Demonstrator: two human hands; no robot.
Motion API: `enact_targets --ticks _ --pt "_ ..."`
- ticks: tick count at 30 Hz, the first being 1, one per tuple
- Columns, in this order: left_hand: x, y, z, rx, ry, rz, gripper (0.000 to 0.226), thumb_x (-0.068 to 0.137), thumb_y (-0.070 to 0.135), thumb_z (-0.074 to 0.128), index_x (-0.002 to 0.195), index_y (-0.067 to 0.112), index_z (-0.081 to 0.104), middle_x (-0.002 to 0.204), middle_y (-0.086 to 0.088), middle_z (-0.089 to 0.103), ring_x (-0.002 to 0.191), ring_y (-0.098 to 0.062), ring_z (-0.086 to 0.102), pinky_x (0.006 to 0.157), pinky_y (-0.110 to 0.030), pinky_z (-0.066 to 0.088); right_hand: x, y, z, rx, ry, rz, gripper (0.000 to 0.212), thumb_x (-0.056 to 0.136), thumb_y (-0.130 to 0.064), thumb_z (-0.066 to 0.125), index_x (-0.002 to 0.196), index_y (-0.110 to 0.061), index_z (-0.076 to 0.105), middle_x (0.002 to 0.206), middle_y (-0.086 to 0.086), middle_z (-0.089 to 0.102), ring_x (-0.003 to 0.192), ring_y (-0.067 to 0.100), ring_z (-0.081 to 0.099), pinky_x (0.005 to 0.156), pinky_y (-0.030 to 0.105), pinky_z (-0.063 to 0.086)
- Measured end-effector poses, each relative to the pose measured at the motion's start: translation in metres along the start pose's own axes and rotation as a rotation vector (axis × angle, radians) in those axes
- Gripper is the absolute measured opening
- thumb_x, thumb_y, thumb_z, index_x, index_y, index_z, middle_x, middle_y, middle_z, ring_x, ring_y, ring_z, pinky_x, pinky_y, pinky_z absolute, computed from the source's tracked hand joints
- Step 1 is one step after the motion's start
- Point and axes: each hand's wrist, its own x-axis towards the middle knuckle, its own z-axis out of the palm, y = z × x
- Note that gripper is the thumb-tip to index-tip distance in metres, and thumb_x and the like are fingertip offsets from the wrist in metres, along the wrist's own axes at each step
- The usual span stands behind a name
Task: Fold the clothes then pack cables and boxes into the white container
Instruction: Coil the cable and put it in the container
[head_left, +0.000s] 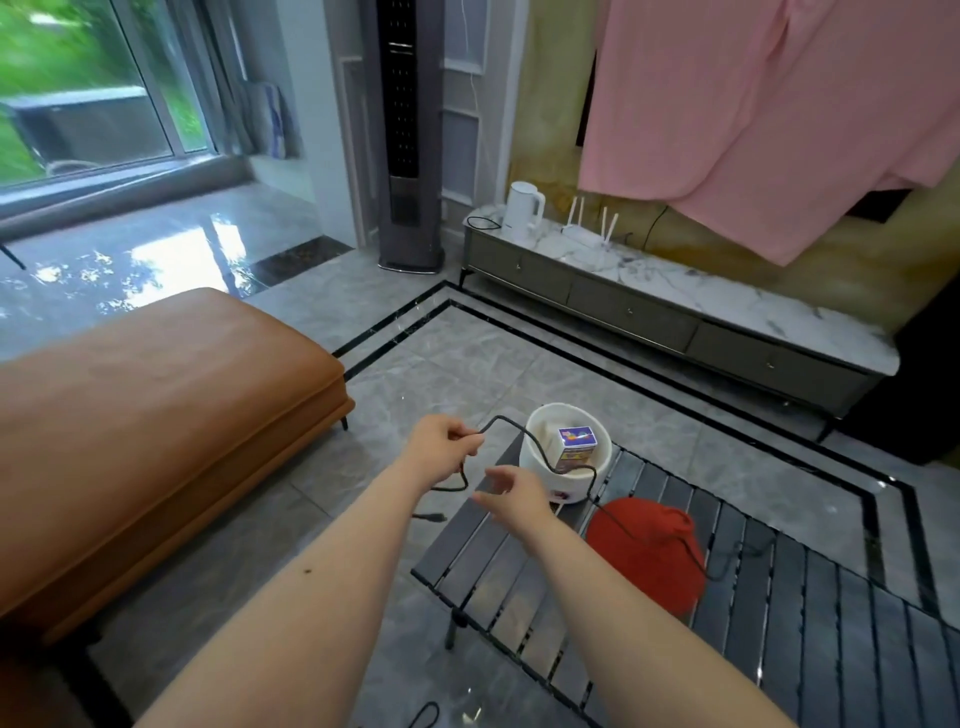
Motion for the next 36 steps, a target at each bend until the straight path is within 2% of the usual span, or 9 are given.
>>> enact_targets --ticks 5,8,13,17,19,22,28,32,36 --pt "-0.005 0.015 -0.009 -0.042 -0.09 0.006 0.02 0.088 0.015 0.063 0.093 -0.004 0.069 0.067 -0.002 0.061 0.048 -0.009 0.047 0.049 -0.016 0.042 -0.001 -0.016 0.008 -0.054 -0.034 -0.151 0.012 0.085 -0.011 0.065 0.095 -0.01 0.072 0.084 0.005 0.065 0.081 0.013 0.055 0.079 0.03 0.048" --pt "-0.008 0.019 -0.011 -0.112 -0.094 0.002 0.018 0.09 0.015 0.061 0.09 -0.002 0.068 0.072 -0.006 0.061 0.052 -0.01 0.048 0.048 -0.016 0.043 -0.001 -0.014 0.009 -0.12 0.022 -0.188 0.035 0.089 -0.016 0.06 0.055 -0.02 0.052 0.055 -0.001 0.044 0.059 0.015 0.039 0.058 0.029 0.032" --pt "-0.011 -0.009 -0.021 0.137 0.115 -0.092 0.019 0.095 0.015 0.052 0.094 0.002 0.066 0.087 -0.01 0.057 0.079 -0.018 0.052 0.072 -0.026 0.04 -0.003 -0.012 0.001 -0.152 0.132 -0.183 0.029 0.091 -0.018 0.058 0.062 -0.014 0.055 0.056 -0.005 0.05 0.065 0.017 0.05 0.064 0.023 0.035" --pt "-0.024 -0.03 -0.019 0.44 -0.058 -0.253 0.033 0.097 0.027 0.048 0.094 0.0 0.067 0.096 -0.018 0.065 0.1 -0.032 0.063 0.078 -0.032 0.047 -0.008 -0.006 -0.006 -0.091 0.137 -0.171 0.024 0.091 -0.013 0.057 0.068 -0.008 0.059 0.064 0.005 0.056 0.067 0.019 0.053 0.068 0.03 0.045" --pt "-0.026 -0.036 -0.014 0.392 -0.07 -0.298 0.028 0.094 0.021 0.055 0.105 -0.002 0.067 0.097 -0.018 0.067 0.091 -0.031 0.066 0.075 -0.032 0.052 -0.012 -0.003 -0.008 -0.08 0.144 -0.171 0.024 0.091 -0.014 0.056 0.072 -0.002 0.063 0.071 0.012 0.06 0.069 0.02 0.054 0.068 0.03 0.044" --pt "-0.027 -0.036 -0.006 0.318 -0.054 -0.296 0.011 0.088 0.007 0.058 0.08 0.006 0.065 0.081 -0.011 0.062 0.074 -0.023 0.061 0.072 -0.033 0.056 -0.015 0.003 -0.012 -0.088 0.145 -0.171 0.03 0.094 -0.017 0.053 0.086 0.008 0.067 0.085 0.023 0.066 0.074 0.021 0.054 0.069 0.03 0.04" --pt "-0.025 -0.024 0.01 0.024 -0.009 -0.302 0.027 0.089 0.0 0.059 0.065 0.01 0.052 0.062 -0.007 0.052 0.052 -0.015 0.05 0.048 -0.022 0.047 -0.013 0.007 -0.016 -0.17 0.084 -0.081 0.032 0.099 -0.012 0.037 0.115 0.003 0.06 0.101 0.019 0.059 0.096 0.03 0.057 0.086 0.038 0.047" --pt "-0.025 -0.007 0.019 -0.068 -0.014 -0.213 0.015 0.086 0.0 0.063 0.074 0.008 0.059 0.061 -0.005 0.055 0.052 -0.011 0.052 0.039 -0.009 0.042 -0.017 0.008 -0.013 -0.189 -0.025 -0.037 0.013 0.09 -0.017 0.046 0.08 -0.009 0.049 0.095 0.01 0.044 0.086 0.021 0.044 0.068 0.028 0.035" --pt "-0.025 0.006 0.026 -0.131 -0.08 -0.165 0.022 0.086 -0.002 0.063 0.068 0.01 0.057 0.062 -0.005 0.054 0.054 -0.01 0.05 0.041 -0.005 0.04 -0.021 0.014 -0.018 -0.292 -0.063 -0.069 0.024 0.086 -0.028 0.059 0.083 -0.009 0.045 0.091 0.007 0.044 0.081 0.017 0.042 0.064 0.025 0.03"
